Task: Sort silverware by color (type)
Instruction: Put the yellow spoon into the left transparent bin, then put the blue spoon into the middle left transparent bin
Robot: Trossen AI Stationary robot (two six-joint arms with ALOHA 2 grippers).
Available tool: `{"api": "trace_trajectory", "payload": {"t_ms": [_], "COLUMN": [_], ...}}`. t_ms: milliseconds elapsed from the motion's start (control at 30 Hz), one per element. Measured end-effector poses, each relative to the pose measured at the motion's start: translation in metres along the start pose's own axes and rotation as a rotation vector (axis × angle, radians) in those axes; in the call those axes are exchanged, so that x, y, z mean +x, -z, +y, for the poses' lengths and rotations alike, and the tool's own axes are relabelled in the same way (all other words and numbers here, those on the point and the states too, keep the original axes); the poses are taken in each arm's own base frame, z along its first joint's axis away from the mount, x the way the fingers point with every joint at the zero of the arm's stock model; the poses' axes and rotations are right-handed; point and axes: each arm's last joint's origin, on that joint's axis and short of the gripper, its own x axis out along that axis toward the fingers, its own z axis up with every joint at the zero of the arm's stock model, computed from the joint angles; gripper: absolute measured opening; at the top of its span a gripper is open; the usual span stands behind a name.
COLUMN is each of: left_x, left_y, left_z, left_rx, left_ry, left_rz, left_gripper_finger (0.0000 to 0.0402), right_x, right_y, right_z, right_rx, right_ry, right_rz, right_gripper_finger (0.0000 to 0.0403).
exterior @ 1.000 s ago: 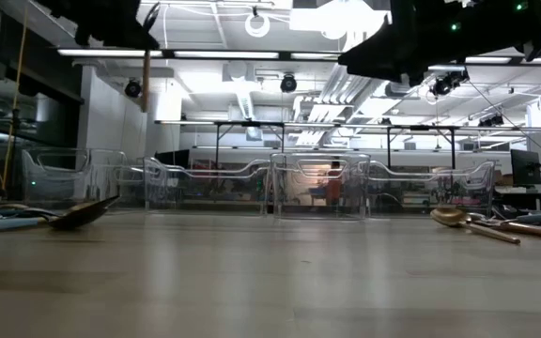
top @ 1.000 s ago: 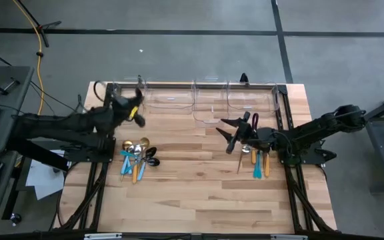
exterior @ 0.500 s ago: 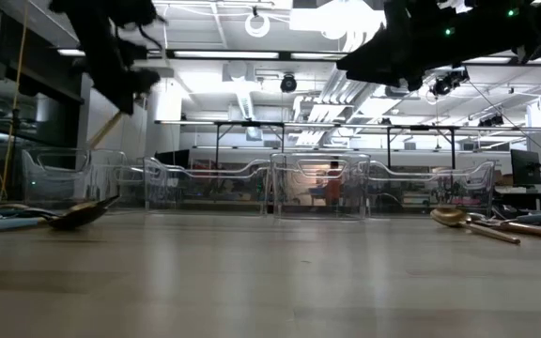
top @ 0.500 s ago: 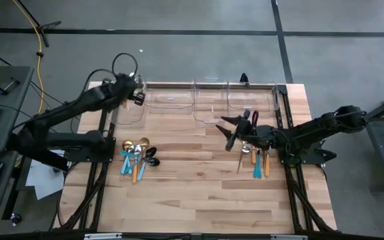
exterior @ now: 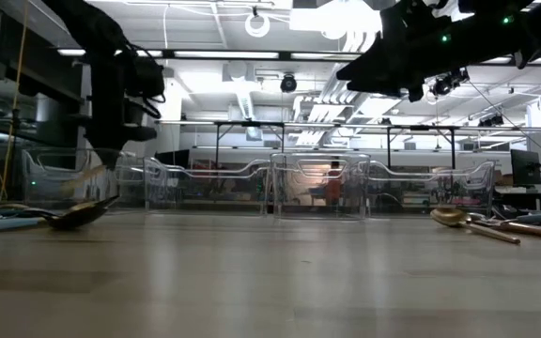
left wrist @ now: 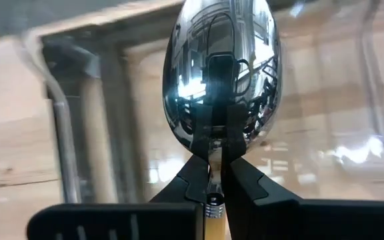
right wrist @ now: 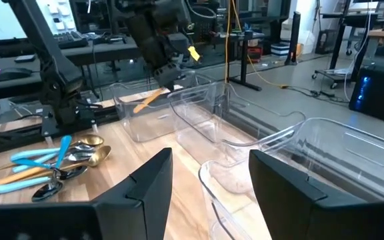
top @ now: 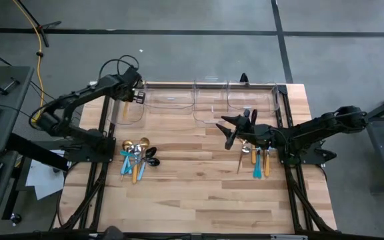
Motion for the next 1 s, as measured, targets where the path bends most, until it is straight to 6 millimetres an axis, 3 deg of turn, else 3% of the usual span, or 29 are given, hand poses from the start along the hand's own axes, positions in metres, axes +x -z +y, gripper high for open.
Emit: {"api": "trace_trajectory", "payload": {"t_ms": [400, 600, 1000], "left_x": [0.042, 0.042, 0.033], "left_y": [0.0, -0.002, 0.0], "left_z": [-0.016, -0.017, -0.012], "left_rx": [0.04, 0.058, 0.077], "left_ry": [0.061, 0.063, 0.062], "left_rz": [0.198, 0.167, 0.149], "left_gripper_finger": [0.0011, 0.0019, 0.0075], "right_x": [0.0, 0.0, 0.0], "right_y": [0.002, 0.003, 0.003], "right_z": [0.0, 0.0, 0.0], "right_rx": [0.011, 0.017, 0.019], "right_ry": [-0.001, 0.001, 0.002], "right_rz": [0.017, 0.027, 0.031], "right_gripper_finger": [0.0183, 0.0183, 0.0183]}}
